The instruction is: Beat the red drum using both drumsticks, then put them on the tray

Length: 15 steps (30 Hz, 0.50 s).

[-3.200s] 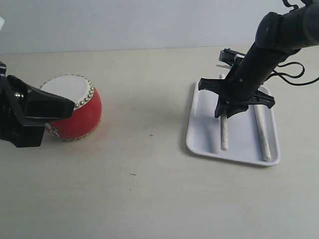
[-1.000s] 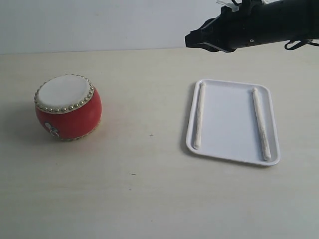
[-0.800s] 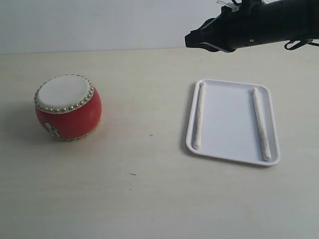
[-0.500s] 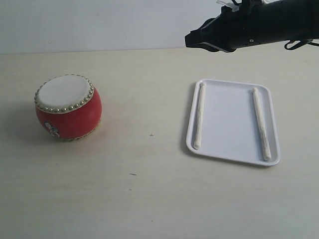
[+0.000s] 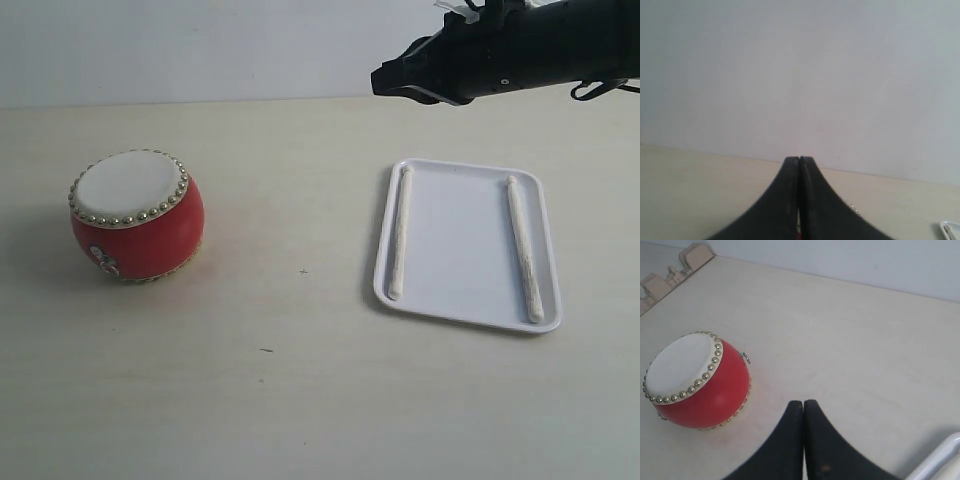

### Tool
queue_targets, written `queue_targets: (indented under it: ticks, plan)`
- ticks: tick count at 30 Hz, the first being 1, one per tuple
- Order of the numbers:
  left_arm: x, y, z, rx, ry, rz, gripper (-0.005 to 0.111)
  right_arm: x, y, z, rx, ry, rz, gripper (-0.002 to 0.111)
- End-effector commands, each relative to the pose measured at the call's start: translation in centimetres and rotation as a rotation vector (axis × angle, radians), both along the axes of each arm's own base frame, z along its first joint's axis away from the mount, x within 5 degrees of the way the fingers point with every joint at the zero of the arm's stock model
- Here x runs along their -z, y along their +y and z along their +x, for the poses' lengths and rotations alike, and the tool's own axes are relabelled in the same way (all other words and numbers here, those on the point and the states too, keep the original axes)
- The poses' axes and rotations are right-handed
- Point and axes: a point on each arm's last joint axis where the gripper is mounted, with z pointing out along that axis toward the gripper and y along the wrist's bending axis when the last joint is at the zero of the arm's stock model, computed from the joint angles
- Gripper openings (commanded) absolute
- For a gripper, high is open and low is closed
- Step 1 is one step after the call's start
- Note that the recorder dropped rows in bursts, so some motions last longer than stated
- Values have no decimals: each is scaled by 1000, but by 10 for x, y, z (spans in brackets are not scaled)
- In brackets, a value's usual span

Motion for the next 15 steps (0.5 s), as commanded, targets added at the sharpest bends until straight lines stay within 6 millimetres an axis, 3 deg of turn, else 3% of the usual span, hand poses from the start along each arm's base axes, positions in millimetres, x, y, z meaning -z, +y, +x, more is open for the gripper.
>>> queue_targets:
  ticks: [1,8,15]
  plan:
    - [0,-1,-2,8,-9,-16,0,-1,-1,-1,6,3,8,0]
    - [2,-2,-1,28,-4,-75,0,-1,-1,-1,6,3,8,0]
    - [37,14,6,-150,171,-139,0,-1,-1,-1,6,3,8,0]
